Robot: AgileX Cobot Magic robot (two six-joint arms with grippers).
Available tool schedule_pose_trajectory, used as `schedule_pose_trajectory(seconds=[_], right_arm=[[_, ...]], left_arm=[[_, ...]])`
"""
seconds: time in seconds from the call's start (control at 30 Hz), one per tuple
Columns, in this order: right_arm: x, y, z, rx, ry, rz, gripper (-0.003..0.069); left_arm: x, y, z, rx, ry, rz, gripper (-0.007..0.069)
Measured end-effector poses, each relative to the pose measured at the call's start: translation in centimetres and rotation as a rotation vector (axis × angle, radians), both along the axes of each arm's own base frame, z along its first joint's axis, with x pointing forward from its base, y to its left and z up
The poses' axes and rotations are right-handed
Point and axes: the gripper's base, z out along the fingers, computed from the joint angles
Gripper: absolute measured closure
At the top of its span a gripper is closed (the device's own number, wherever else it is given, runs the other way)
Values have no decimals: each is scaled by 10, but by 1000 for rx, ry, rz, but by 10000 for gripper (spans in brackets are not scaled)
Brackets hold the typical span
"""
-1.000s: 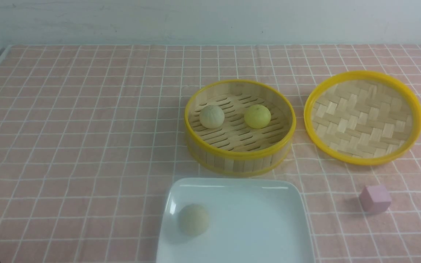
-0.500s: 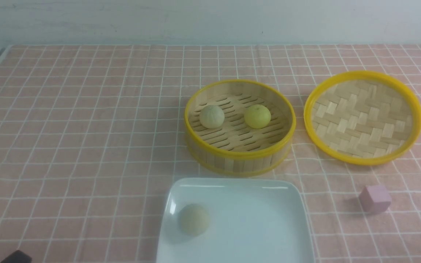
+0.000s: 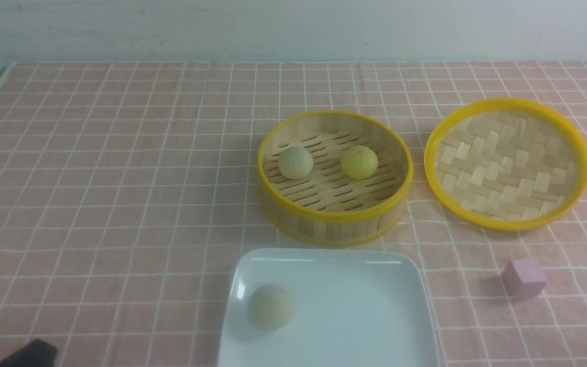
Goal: Put the steamed buns into the plate on the pink tablecloth.
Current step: 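Reach toward a bun in the bamboo steamer with the right gripper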
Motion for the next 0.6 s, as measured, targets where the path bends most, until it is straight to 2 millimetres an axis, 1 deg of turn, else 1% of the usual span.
schedule_pose_trajectory(seconds=[0.03,0.07,0.1,0.13,0.17,0.2,0.23,0.27,0.3,0.33,0.37,0.4,0.47,0.5,0.53,0.6], right_arm=[[-2,-1,19,-67,-64,2,530],[-3,-2,33,-127,-104,2,566],[-4,-2,36,-133,-109,1,573],[-4,-3,50,-215,-138,2,613],[-3,-4,74,-355,-144,15,663],[-1,-4,73,-370,-129,19,666],[7,-5,88,-490,-36,57,671],[9,-5,86,-503,-12,65,671],[16,-5,88,-555,81,97,671],[23,-6,87,-605,200,139,671],[35,-6,83,-638,354,196,670],[40,-6,80,-645,420,222,670],[57,-3,74,-630,600,316,670],[59,-3,73,-633,613,324,670],[74,5,68,-592,672,430,668],[89,16,62,-553,669,567,666]], left_arm=[[-4,0,23,87,-91,-11,524],[-7,1,39,138,-144,-16,559],[-8,1,42,138,-152,-15,566],[-10,0,56,180,-179,-23,592],[-10,-2,75,233,-149,-67,617],[-10,-3,80,237,-151,-72,618],[-5,-7,89,273,-47,-140,623],[-3,-7,92,273,-43,-141,623],[1,-9,96,304,20,-180,623],[6,-11,100,345,87,-228,623],[16,-13,101,390,177,-283,623],[20,-13,102,412,210,-306,623],[38,-15,100,485,311,-389,623],[38,-15,100,485,311,-389,623],[52,-16,97,518,376,-442,623],[66,-17,89,534,440,-483,623]])
